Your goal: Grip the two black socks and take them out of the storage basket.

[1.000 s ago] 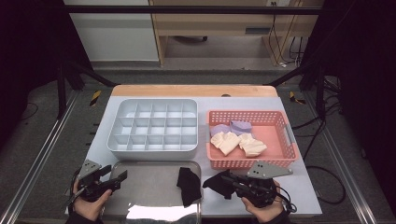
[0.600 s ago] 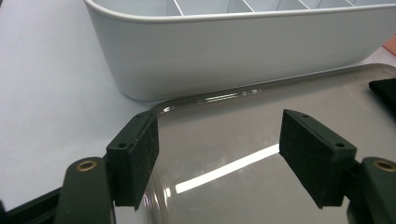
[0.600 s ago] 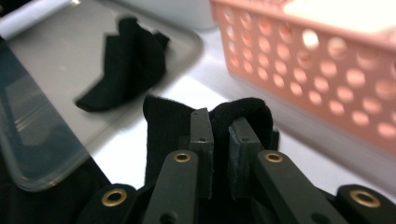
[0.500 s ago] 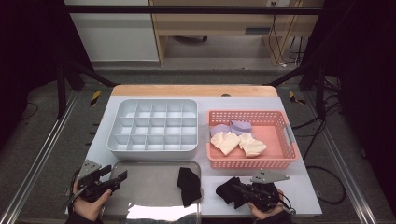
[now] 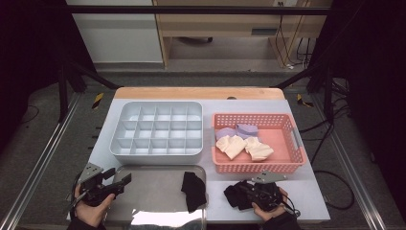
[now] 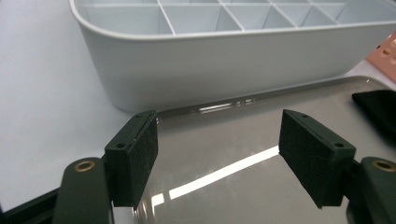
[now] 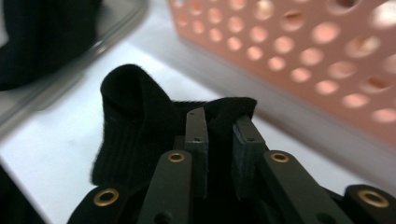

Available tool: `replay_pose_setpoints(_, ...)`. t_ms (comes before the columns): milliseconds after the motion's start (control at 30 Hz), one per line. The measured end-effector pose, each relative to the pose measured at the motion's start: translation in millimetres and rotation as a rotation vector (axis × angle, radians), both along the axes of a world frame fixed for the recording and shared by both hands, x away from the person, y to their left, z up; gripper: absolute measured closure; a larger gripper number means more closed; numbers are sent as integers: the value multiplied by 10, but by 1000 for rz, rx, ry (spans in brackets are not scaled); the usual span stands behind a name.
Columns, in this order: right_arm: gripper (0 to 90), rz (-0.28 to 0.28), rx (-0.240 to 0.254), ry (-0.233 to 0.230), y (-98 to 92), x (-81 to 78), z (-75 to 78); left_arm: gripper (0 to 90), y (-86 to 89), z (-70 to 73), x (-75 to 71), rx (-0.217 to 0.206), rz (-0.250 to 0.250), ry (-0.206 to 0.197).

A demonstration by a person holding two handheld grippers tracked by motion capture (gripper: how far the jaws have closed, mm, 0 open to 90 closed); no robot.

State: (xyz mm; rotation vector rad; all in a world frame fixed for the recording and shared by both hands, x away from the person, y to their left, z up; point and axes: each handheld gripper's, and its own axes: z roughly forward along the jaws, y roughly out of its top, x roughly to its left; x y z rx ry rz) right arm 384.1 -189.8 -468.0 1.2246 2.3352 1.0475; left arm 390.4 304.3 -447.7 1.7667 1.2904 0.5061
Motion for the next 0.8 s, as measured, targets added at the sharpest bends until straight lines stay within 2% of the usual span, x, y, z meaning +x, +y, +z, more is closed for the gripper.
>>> replay_pose_setpoints(133,782,-40,-34,-32,-53,34,41,278,-35,65,15,-4,-10,-9)
replay_pose_setpoints(300,699,-46,-25,-6,-76,63,60,278,-147,182,8,-1,-43,-12)
replay_pose_setpoints(400,668,-60,10,-28,-97,46,174,278,-222,286,-20,7,-62,-21)
replay_pose_setpoints(533,657,-84,66,-100,-132,1,374,283,-334,414,-58,20,-86,-37)
replay_pose_setpoints(633,660,-85,70,-127,-114,-13,472,286,-440,471,-70,29,-106,-45)
replay_pose_setpoints(733,672,-89,56,-95,-84,19,435,287,-569,489,-58,29,-126,-46)
replay_pose_setpoints(800,686,-83,32,-51,-68,49,343,288,-648,485,-51,39,-139,-45)
